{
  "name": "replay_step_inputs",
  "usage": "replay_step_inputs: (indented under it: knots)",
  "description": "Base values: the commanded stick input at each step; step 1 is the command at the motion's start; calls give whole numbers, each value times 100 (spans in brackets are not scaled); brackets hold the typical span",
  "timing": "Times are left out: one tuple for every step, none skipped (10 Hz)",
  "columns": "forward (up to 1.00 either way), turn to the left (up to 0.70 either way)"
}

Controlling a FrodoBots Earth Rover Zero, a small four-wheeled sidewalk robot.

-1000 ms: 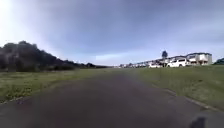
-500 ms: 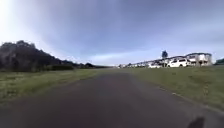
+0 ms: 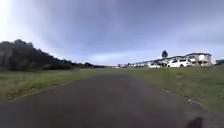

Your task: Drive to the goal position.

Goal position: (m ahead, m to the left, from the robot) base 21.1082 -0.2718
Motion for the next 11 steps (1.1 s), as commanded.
replay_step_inputs:
  knots:
    - [100,0]
    - [100,0]
    - [100,0]
    - [100,0]
    - [100,0]
    - [100,0]
    - [100,0]
    - [100,0]
    - [100,0]
    - [100,0]
    - [100,0]
